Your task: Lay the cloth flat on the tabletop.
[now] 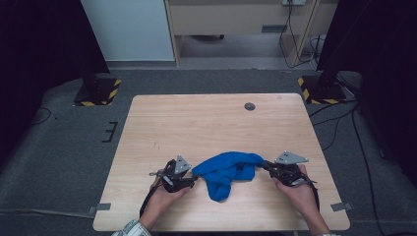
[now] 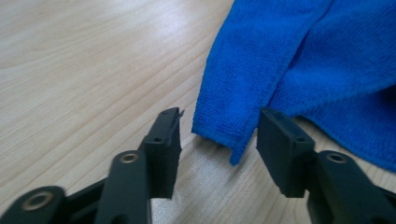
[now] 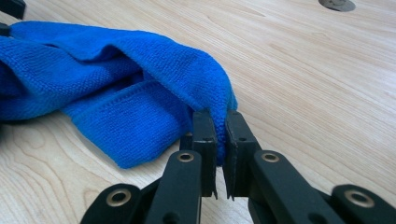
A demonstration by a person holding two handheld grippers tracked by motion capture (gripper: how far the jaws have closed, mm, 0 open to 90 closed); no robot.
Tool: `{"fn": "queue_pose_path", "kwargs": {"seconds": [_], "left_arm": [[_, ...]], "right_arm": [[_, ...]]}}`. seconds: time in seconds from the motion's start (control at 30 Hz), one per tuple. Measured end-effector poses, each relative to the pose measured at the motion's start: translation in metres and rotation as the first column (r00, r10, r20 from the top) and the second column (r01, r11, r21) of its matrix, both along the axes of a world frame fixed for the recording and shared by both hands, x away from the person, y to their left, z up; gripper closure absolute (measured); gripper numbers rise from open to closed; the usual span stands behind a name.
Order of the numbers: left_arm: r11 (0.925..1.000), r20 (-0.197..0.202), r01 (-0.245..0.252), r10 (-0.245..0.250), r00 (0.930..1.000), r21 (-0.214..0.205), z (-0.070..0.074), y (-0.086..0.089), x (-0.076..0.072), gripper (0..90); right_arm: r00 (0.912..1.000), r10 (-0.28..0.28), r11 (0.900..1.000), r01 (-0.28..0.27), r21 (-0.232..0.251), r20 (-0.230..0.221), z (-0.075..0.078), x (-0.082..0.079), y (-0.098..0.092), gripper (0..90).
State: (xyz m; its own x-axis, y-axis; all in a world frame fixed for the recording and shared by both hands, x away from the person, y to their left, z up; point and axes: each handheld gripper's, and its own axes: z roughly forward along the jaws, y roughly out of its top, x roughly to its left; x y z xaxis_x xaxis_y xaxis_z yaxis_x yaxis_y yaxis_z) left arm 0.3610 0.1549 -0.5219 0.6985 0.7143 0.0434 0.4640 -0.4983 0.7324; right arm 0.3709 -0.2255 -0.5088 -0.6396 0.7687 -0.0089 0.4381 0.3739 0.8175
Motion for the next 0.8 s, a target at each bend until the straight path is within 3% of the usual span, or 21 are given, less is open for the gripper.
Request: {"fn": "queue_pose_path", "kwargs": {"seconds": [0.2, 0.3, 0.57, 0.67, 0.8], "left_arm": [[0.9997, -0.025, 0.000, 0.000, 0.9997, 0.023, -0.002, -0.002, 0.009, 76.2], [1.0000, -0.030, 0.009, -0.009, 0.9995, 0.000, 0.001, 0.000, 0.009, 84.6], [0.9995, -0.008, 0.012, -0.012, 0.9999, -0.029, 0.015, 0.010, 0.001, 86.0], [0.9974, 0.004, -0.001, 0.001, 1.0000, -0.072, 0.024, 0.015, -0.001, 86.0], [0.9933, 0.023, -0.016, 0.018, 0.9996, -0.114, 0.038, 0.014, 0.008, 85.9]], "right_arm": [[0.9999, 0.006, 0.9999, -0.006, 0.013, 0.013, 0.006, -0.002, 0.000, 86.0], [0.9998, 0.004, 0.9999, -0.004, 0.016, 0.017, 0.010, -0.005, 0.000, 86.0], [0.9998, 0.017, 0.9998, -0.017, 0.009, 0.012, 0.020, -0.016, 0.000, 86.0], [0.9995, 0.029, 0.9996, -0.029, 0.003, 0.013, 0.026, -0.021, 0.000, 85.9], [0.9997, 0.019, 0.9998, -0.019, 0.002, 0.012, 0.034, -0.012, 0.001, 84.9]]}}
